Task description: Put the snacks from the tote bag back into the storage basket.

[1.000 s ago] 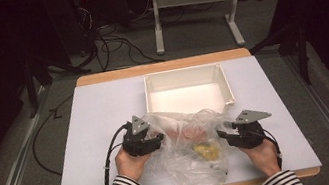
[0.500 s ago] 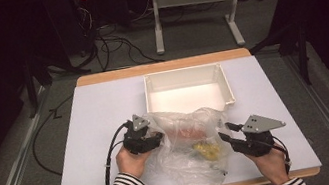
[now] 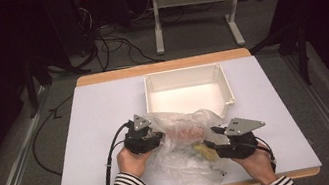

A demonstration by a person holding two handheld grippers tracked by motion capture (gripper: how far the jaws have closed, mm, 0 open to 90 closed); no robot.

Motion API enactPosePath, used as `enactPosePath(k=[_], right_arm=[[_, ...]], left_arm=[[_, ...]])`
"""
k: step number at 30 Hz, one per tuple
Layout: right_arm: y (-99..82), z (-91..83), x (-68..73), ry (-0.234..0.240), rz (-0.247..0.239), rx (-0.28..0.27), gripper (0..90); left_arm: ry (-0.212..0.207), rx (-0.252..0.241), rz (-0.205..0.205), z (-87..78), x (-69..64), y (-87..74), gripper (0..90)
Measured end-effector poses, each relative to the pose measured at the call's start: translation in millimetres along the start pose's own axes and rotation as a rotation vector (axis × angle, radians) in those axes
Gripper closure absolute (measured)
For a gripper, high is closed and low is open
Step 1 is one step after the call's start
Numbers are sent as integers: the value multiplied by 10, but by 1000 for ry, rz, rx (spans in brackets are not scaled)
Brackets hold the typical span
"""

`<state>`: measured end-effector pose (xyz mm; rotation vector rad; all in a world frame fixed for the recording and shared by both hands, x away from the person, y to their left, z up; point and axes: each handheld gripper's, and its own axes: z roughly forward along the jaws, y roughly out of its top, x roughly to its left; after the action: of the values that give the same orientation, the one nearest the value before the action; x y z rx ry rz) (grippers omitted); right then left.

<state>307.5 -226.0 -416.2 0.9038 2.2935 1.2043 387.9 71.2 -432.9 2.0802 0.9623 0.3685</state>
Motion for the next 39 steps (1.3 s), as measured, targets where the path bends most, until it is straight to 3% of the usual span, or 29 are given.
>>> enactPosePath(k=[8, 10, 13, 16, 23, 29, 35, 39], right_arm=[[-12, 288, 1, 24, 4, 92, 420], [-22, 325, 2, 3, 2, 110, 500], [-22, 293, -38, -36, 4, 102, 764], [-28, 256, -78, -36, 6, 97, 872], [3, 209, -274, -70, 70, 53, 882], [-65, 380, -446, -102, 126, 128, 882], [-147, 541, -500, -81, 154, 175, 883], [-186, 614, -486, -61, 160, 196, 884]], left_arm=[[6, -5, 14, -22, 15, 0, 653], [0, -5, 19, -31, 18, -1, 699], [-1, -2, 34, -61, 36, 0, 777], [-8, -8, 48, -102, 48, 6, 856], [39, -47, 49, -170, 79, 46, 877], [58, -35, 18, -106, 155, 13, 875], [43, -5, -20, -2, 214, -26, 873], [23, 28, -14, 36, 219, -48, 874]])
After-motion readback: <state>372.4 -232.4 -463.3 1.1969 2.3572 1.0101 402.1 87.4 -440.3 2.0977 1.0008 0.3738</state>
